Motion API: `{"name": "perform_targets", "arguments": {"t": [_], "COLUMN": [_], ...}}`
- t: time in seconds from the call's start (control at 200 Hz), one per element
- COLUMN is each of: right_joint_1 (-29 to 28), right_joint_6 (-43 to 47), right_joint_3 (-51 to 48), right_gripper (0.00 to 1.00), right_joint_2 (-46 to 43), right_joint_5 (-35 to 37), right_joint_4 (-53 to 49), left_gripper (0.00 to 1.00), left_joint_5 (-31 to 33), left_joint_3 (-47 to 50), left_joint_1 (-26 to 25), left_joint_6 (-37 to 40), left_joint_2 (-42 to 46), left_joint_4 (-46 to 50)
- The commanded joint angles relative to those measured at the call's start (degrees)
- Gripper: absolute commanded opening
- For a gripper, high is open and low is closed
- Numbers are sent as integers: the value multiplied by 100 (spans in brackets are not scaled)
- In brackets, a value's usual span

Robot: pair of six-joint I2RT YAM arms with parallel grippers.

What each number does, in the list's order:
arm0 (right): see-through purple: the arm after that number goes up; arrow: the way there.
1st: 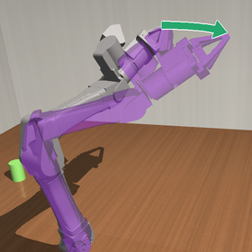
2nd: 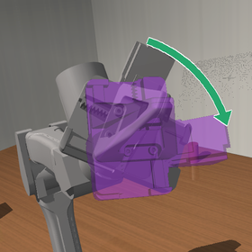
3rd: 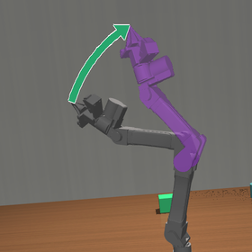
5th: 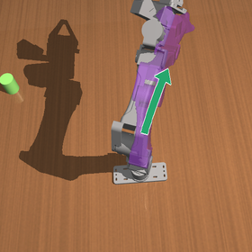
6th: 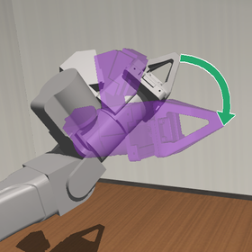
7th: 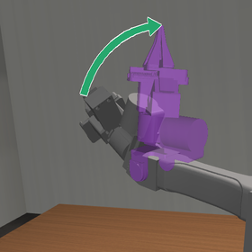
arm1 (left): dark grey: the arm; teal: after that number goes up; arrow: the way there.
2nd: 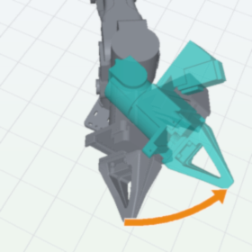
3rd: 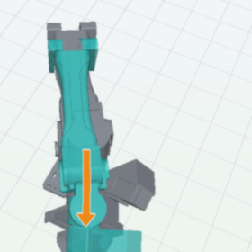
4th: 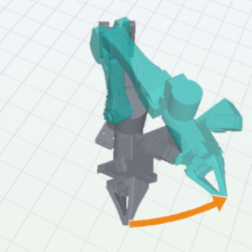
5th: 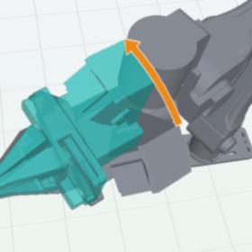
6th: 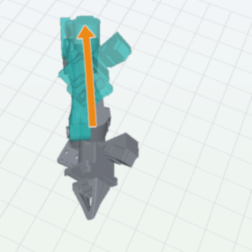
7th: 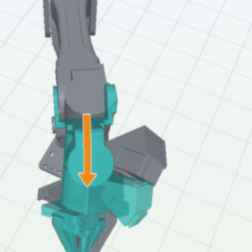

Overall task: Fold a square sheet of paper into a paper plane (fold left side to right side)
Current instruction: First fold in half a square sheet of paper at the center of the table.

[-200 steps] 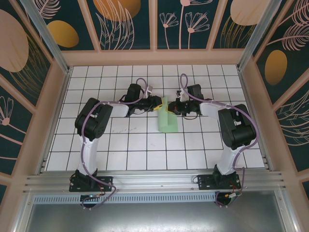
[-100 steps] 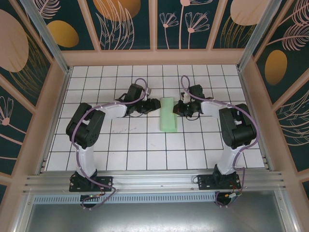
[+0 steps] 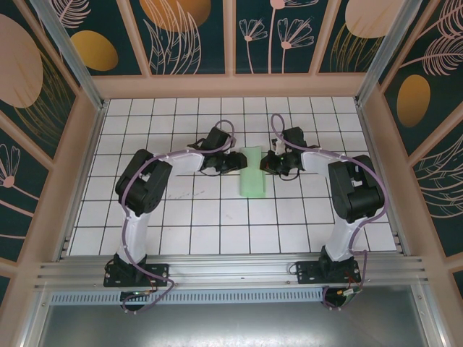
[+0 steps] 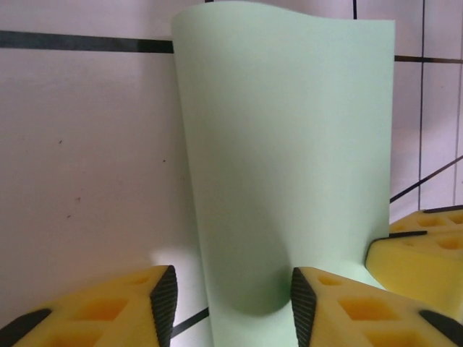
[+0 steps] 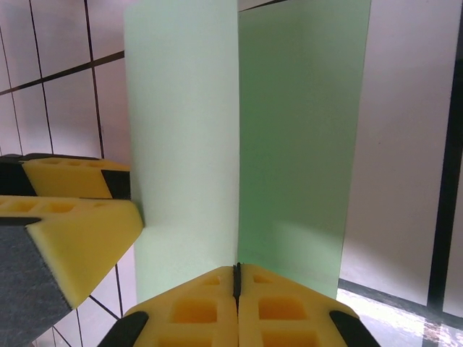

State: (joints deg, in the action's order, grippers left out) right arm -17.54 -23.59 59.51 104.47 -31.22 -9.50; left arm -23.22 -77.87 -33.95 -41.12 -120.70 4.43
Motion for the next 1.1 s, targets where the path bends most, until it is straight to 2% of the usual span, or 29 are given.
{"name": "perform_targets", "arguments": {"t": [0.0,0.185,0.44,0.575,0.786,1.096], "right_joint_1": [31,107,434,620,828,865], "right_joint_6": [145,138,-11,-221,-640,-639], "right_joint_3": [20,-89,-756,-1193,-1666,-1753], "right_gripper": [11,27,57,70,82,85], "right_joint_2": [40,-251,-1314,-1778,-2106,-2240], "right_joint_5": [86,350,1360,1312,834,847], "right_joint_4": [-102,10,412,842,1446,1425], "left_gripper": [43,41,41,42,45,46], "left_joint_5": [379,648,836,916,992,1164], "left_joint_3": [-310,-498,-726,-874,-1068,-1337], "left_joint_1": [-108,-220,-331,-392,-458,-529], "left_joint_6": [246,363,474,586,682,755], "left_joint_2": [-219,-377,-523,-618,-723,-911], "left_joint_4": [568,886,1152,1344,1519,1759]}}
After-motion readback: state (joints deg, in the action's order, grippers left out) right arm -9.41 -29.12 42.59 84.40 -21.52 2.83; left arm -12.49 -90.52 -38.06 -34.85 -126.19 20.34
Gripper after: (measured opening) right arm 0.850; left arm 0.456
